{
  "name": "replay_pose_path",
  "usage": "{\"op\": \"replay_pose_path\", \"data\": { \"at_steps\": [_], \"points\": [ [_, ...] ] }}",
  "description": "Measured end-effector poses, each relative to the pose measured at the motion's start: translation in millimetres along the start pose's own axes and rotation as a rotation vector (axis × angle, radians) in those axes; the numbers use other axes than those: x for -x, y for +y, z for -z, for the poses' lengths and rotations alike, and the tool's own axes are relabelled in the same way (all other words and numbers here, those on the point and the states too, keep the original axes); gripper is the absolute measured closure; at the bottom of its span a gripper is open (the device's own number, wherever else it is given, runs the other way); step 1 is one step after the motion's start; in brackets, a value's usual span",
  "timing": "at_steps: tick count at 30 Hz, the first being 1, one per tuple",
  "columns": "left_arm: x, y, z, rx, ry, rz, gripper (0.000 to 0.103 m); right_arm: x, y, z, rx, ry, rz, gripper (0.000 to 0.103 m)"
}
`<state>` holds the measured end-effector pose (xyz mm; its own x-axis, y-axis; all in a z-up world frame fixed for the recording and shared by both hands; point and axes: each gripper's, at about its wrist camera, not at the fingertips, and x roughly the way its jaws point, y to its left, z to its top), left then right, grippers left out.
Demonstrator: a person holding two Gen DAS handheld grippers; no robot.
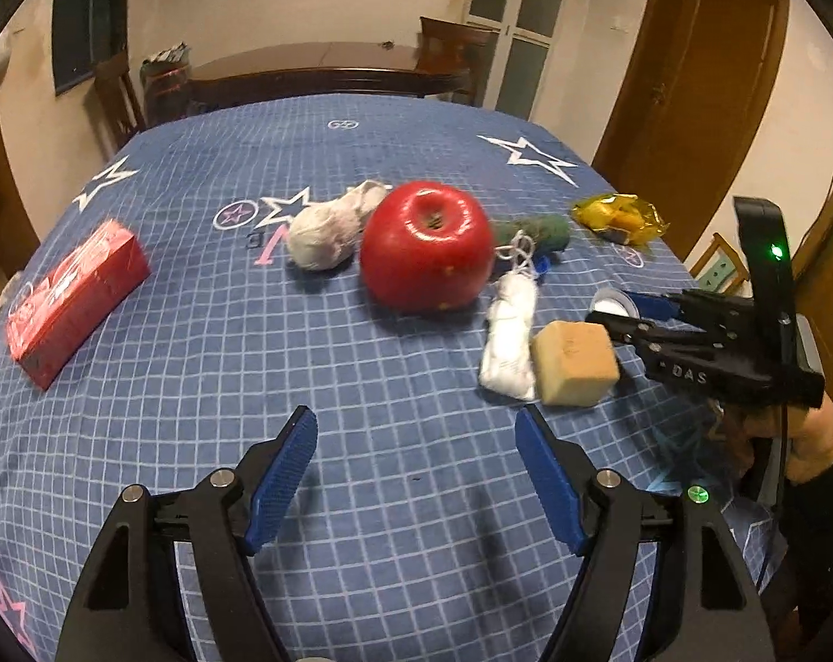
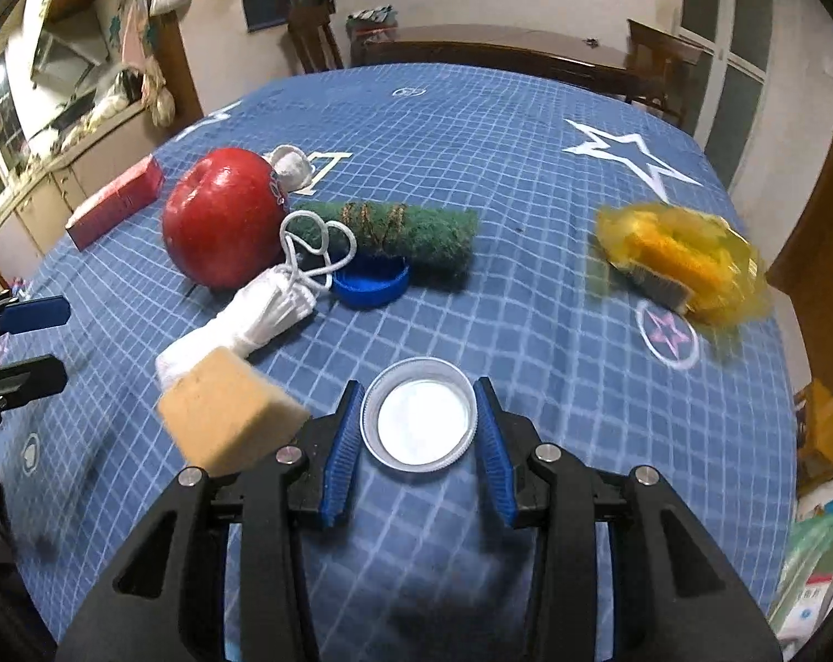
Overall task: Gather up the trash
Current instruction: 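Grasp the white plastic cup with the right tool while the left tool grasps a yellow sponge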
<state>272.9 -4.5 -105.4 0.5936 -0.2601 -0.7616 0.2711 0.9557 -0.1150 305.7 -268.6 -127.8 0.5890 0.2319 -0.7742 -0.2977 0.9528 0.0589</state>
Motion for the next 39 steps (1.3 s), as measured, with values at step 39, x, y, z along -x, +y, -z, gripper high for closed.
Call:
{"op": "replay_pose_path", "data": {
  "at_steps": [39],
  "points": [
    [8, -71, -6, -0.177, -0.079, 0.047, 0.064, 119, 2, 96, -0.283, -0.230, -0.036, 0.064]
  ]
}}
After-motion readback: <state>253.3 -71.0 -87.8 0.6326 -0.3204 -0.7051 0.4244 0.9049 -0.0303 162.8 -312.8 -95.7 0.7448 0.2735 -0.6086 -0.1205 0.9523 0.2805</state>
